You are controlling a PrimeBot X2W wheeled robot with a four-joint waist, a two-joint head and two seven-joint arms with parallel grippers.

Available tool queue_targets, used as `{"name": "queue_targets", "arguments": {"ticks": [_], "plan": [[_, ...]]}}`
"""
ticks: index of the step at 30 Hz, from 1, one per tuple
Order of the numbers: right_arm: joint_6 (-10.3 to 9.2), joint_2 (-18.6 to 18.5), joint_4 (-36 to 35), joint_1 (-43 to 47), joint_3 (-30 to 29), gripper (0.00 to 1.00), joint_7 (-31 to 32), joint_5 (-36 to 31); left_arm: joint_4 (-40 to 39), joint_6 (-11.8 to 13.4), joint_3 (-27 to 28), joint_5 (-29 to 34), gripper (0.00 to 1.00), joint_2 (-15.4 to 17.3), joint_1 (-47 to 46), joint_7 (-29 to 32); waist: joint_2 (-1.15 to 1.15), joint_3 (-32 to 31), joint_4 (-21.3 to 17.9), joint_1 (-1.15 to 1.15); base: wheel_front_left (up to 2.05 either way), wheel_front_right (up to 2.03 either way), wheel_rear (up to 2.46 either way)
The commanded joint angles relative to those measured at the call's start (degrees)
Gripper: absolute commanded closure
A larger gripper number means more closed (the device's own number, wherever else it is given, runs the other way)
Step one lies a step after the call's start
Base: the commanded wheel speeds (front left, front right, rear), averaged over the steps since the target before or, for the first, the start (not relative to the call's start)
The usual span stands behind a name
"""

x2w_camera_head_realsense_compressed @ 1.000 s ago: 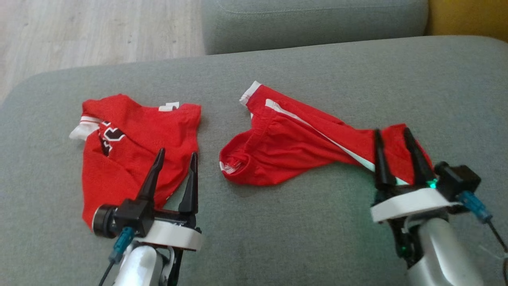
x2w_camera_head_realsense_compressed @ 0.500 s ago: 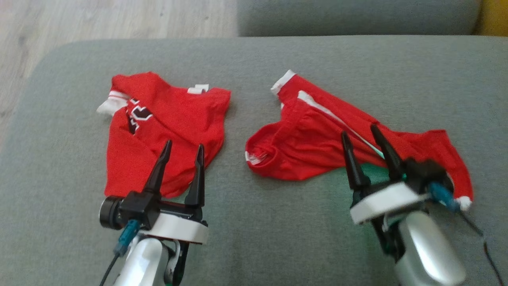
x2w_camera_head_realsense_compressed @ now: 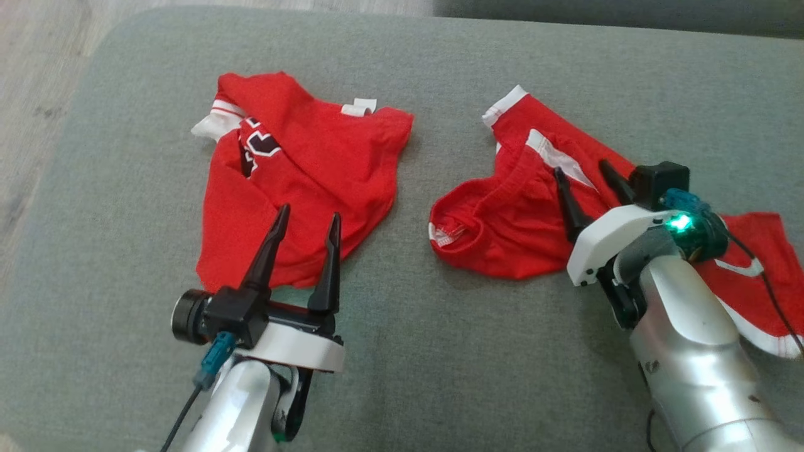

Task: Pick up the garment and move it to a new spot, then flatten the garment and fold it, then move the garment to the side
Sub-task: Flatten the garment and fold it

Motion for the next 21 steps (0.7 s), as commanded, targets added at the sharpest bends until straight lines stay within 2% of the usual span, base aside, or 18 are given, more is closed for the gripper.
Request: {"name": "queue_targets", "arguments": {"ticks": [1, 3, 4, 5, 9, 14, 21], "plan": [[-0.04, 0.3, -0.2, -1.9, 1.6, 0.0, 0.0, 0.0, -1.8, 0.4, 1.6, -0.5, 0.0, 0.1, -2.3, -0.5, 0.0, 0.2, 0.2, -0.01, 0.0, 0.0, 0.0], [-0.04, 0.3, 2.0, -2.7, 2.0, 0.0, -0.5, 0.0, -1.8, 0.6, 1.7, -0.5, 0.0, 0.1, -2.3, -0.5, 0.0, 0.3, 0.1, -0.01, 0.0, 0.0, 0.0], [-0.04, 0.3, 3.0, -3.0, 2.2, 0.18, -0.9, 0.0, -1.8, 0.6, 1.9, -0.5, 0.0, 0.1, -2.3, -0.5, 0.0, 0.3, 0.0, -0.01, 0.0, 0.0, 0.0], [-0.04, 0.3, 3.8, -3.2, 2.7, 1.0, -1.7, 0.1, -1.8, 0.7, 2.1, -0.5, 0.0, 0.1, -2.2, -0.5, 0.0, 0.2, -0.3, -0.01, 0.0, 0.0, 0.0], [-0.04, 0.4, 4.3, -3.1, 6.6, 1.0, -6.5, 3.2, -1.6, 0.8, 3.3, 0.0, 0.0, 0.1, -1.6, -0.5, 0.0, -0.7, -1.7, -0.01, 0.0, 0.0, 0.0], [-0.04, 0.4, 1.0, -1.3, 12.0, 1.0, -9.7, 8.6, -1.2, 0.5, 4.5, 0.9, 0.0, 0.1, -0.9, -0.5, 0.0, -2.3, -3.4, -0.01, 0.0, 0.0, 0.0], [-0.04, 0.4, -9.1, 6.4, 20.8, 1.0, -11.1, 15.4, -1.0, -0.1, 6.3, 1.6, 0.0, 0.1, 0.8, -0.5, 0.0, -6.4, -6.4, -0.01, 0.0, 0.0, 0.0]]}}
